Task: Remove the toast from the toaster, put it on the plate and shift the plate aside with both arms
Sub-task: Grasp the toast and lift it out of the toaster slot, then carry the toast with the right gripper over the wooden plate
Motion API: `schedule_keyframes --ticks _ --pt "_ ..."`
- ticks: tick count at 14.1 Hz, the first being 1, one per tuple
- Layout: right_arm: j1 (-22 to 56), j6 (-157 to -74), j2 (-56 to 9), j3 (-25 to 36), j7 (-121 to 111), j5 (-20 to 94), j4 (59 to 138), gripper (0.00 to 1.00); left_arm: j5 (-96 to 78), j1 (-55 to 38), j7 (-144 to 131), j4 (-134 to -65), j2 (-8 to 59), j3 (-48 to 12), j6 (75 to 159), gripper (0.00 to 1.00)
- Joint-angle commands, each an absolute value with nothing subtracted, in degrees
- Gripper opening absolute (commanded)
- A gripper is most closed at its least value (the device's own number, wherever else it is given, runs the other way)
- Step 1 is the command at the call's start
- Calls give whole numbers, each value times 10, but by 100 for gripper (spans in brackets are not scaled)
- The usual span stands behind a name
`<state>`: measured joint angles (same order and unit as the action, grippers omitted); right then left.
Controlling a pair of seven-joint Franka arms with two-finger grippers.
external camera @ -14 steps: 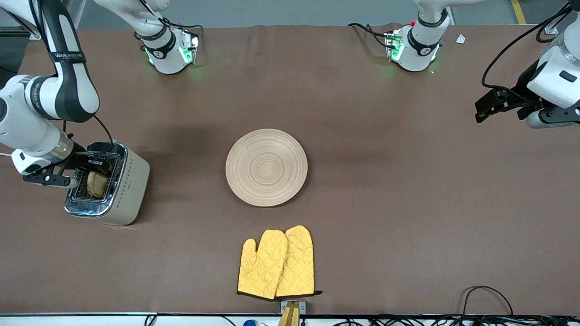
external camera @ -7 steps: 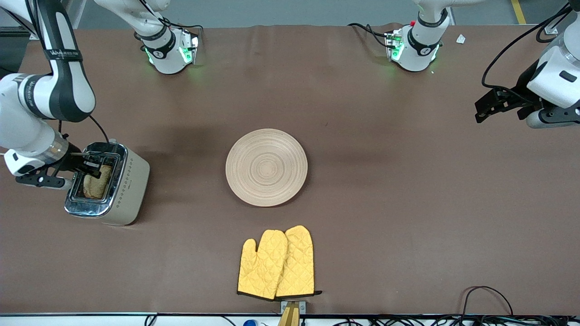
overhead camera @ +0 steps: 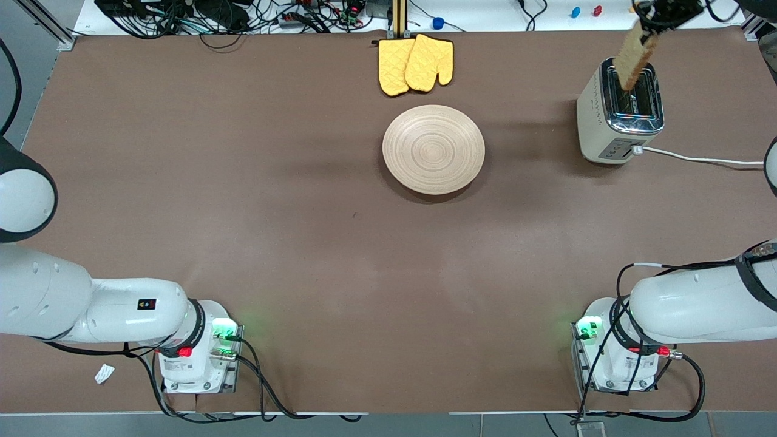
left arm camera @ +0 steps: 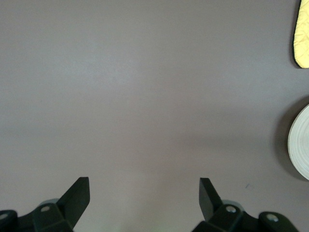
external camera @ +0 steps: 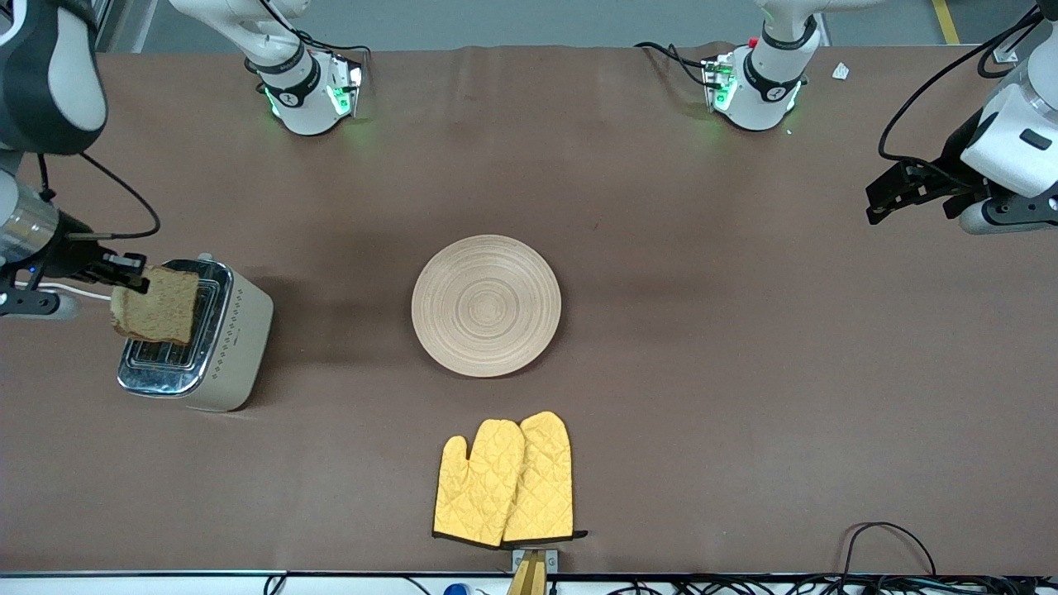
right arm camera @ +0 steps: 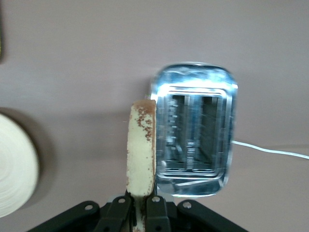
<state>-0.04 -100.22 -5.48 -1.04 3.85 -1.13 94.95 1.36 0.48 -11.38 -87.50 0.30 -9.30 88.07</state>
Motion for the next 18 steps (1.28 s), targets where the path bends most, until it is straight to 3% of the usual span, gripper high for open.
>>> schedule_keyframes --ticks 1,4,9,13,16,18 --pt "29 -997 -64 -40 120 -18 940 1 13 5 -110 -862 9 -93 874 100" --pt "33 -1008 -69 -69 175 111 986 3 14 4 -111 -861 9 -93 874 100" --pt "49 -1143 -66 -71 173 338 1123 1 13 5 -111 -862 9 -94 874 100" --pt "149 -1305 -67 -72 169 424 1222 0 13 7 -110 -865 10 -94 874 100" --pt "193 -1384 -81 -72 87 499 1254 0 13 6 -115 -865 10 -93 874 100" --pt "193 -1397 -103 -71 -62 610 1261 0 13 5 -116 -864 12 -93 874 100"
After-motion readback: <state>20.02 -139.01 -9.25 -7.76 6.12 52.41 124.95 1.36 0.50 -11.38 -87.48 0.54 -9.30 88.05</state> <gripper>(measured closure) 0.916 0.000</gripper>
